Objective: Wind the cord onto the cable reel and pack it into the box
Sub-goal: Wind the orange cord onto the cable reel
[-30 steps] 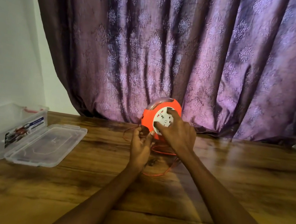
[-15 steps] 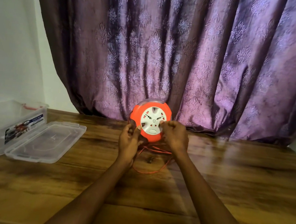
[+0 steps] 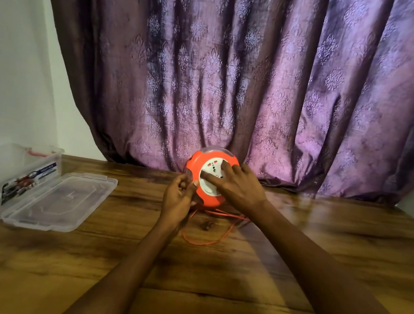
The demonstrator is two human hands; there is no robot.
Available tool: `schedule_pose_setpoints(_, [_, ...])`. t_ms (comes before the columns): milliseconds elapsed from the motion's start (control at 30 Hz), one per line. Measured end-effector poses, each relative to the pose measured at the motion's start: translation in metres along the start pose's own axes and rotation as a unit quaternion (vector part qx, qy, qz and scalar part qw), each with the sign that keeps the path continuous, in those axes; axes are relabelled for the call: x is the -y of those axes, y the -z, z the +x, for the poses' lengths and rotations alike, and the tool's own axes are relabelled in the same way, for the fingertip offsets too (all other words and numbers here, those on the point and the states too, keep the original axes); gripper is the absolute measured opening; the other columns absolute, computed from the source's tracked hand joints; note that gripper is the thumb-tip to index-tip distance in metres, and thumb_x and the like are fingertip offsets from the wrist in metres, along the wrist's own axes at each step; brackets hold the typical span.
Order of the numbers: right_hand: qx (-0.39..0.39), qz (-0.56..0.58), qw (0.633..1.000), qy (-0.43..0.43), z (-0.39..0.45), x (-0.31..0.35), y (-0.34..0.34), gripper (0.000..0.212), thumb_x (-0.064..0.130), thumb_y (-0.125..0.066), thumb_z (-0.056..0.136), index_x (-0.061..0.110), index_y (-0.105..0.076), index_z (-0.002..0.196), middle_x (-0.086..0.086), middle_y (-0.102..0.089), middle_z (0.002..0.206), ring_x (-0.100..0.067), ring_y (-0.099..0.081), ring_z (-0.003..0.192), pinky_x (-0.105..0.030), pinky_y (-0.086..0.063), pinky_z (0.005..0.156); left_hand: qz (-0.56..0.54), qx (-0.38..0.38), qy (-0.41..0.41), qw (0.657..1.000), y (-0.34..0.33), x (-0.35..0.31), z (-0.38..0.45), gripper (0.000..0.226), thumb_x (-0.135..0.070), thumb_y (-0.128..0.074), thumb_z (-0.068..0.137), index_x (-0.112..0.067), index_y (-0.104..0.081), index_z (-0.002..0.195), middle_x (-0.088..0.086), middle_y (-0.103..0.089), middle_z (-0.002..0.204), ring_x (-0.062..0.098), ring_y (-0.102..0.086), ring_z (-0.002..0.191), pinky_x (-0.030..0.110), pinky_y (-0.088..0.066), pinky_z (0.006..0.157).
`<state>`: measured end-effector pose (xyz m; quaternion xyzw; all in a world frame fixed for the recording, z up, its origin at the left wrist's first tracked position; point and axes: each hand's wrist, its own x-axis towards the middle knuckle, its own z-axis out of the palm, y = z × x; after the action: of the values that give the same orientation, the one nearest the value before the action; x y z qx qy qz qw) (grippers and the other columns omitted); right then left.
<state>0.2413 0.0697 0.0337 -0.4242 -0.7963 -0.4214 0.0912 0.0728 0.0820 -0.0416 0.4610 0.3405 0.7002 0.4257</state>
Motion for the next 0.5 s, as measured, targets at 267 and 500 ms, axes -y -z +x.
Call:
schedule_pose_setpoints(267, [-0.001,0.700,0.432,-0.569,0.024,0.046,0.014,0.059,0.057,-0.070,0.078,0.014,-0.063,0.117,-0.015,-0.074,0.094,-0.018,-0.061,0.053,-0.025,-0.048,0.049,0.116,-0.026,-0.090,0.989,-0.005,0.014,-0.006,0.024,-0.013,-0.066,0.094,-0.009,-0.059,0.116,0.002,-0.063,0.096,0.002,-0.060,0.082,0.023,-0.052,0.078])
schedule_pose_setpoints(500, [-0.013,0.742,0.369,-0.560,0.013,0.057,0.003,0.037,0.043,-0.064,0.091,0.006,-0.068,0.089,-0.006,-0.073,0.062,-0.008,-0.040,0.029,-0.016,-0.034,0.034,0.099,-0.049,-0.056,0.992,0.001,0.011,-0.006,0.028,-0.018,-0.066,0.094,-0.010,-0.063,0.121,0.008,-0.066,0.101,0.020,-0.062,0.090,0.043,-0.053,0.083])
